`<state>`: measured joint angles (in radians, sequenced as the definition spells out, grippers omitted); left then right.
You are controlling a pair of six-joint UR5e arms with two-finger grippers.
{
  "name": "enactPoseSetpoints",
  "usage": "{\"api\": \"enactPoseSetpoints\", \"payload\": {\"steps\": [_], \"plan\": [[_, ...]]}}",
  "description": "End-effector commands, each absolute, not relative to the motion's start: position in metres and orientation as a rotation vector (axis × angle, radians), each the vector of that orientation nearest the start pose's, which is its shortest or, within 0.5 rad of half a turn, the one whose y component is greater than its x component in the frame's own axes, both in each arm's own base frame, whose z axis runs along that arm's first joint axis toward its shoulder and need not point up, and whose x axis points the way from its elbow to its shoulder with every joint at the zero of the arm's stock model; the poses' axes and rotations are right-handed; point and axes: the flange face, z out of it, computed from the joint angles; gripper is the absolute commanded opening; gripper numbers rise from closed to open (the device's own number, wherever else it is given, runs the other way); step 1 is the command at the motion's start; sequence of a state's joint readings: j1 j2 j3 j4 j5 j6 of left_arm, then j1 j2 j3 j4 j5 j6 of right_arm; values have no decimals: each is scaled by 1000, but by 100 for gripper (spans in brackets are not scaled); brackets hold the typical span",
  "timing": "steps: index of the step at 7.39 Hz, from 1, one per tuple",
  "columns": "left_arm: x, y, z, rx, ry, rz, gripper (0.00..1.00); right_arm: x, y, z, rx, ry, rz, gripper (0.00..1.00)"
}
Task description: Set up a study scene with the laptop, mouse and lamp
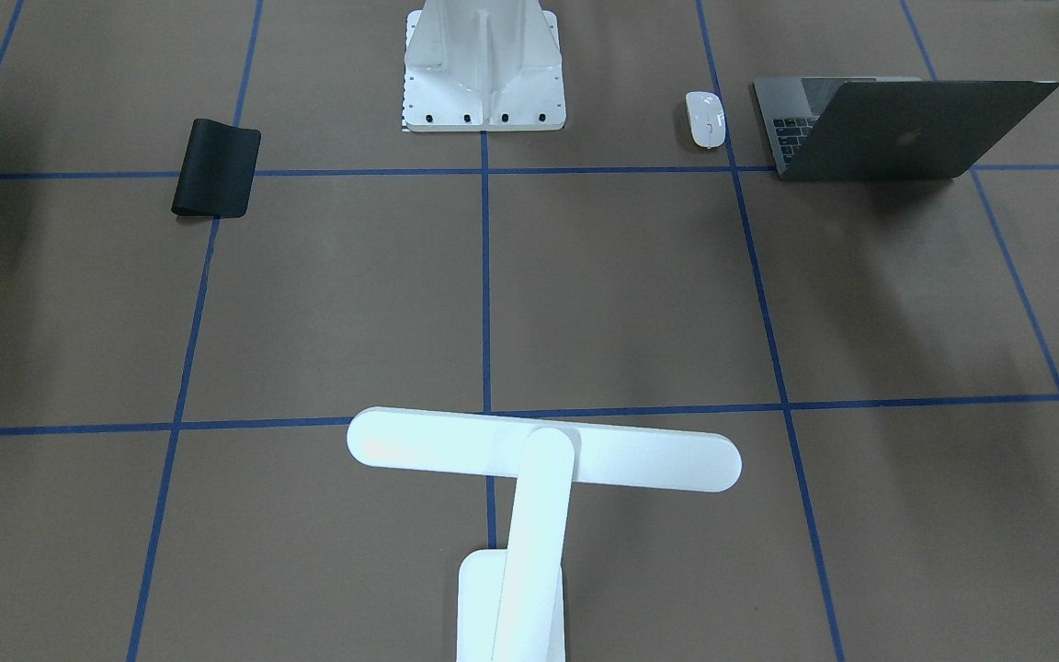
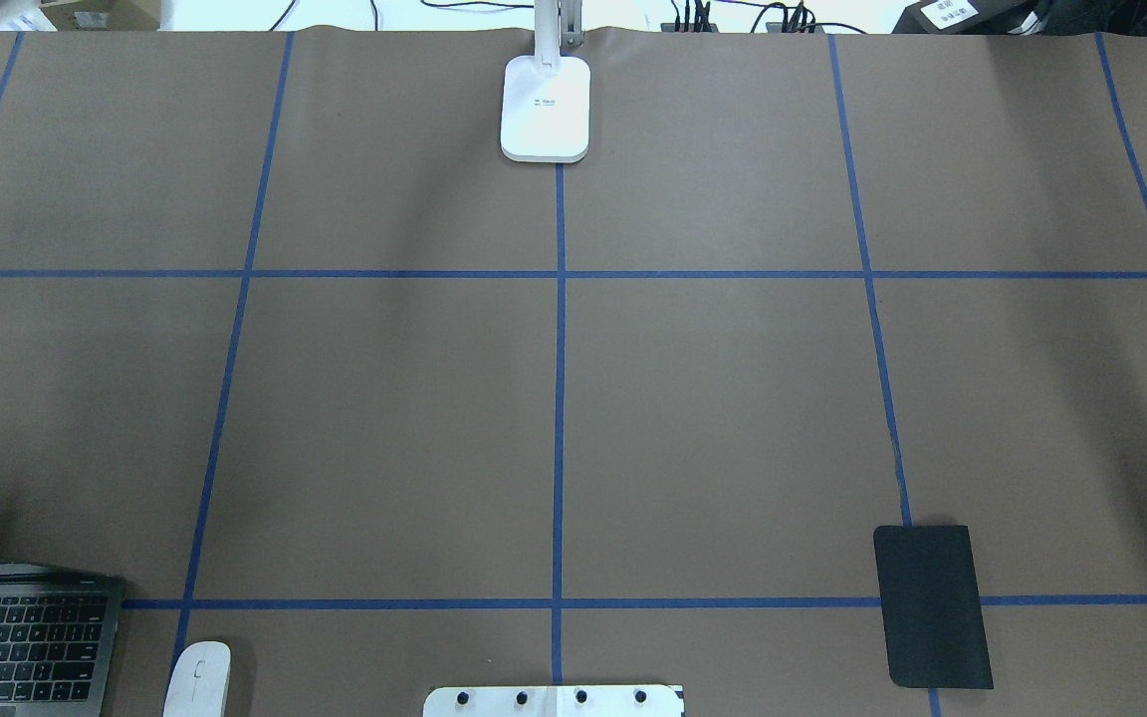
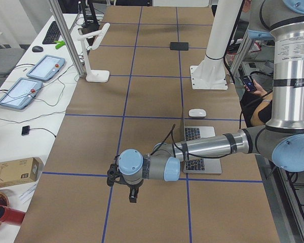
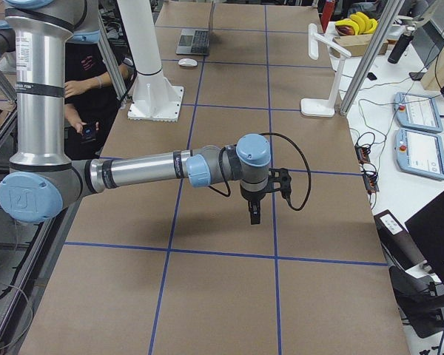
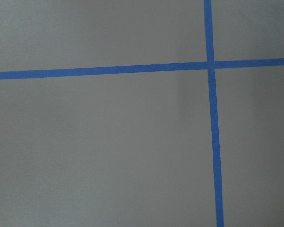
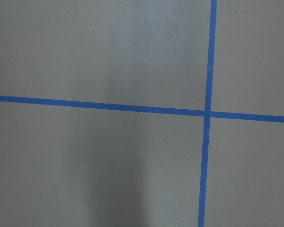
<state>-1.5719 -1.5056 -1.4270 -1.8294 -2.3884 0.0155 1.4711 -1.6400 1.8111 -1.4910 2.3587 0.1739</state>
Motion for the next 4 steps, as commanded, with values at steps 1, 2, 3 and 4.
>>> {"api": "enactPoseSetpoints", "payload": {"steps": [1, 2, 3, 4], "plan": [[-61, -458, 730, 61, 820, 38, 100, 16, -476, 557, 146, -799, -42, 100], [-60, -460, 723, 76, 824, 46, 100, 15, -475, 550, 153, -812, -35, 100], [-58, -468, 696, 116, 853, 52, 100, 14, -478, 542, 182, -815, -52, 100], [-50, -478, 631, 182, 939, 55, 100, 13, -481, 528, 270, -826, -89, 100]]}}
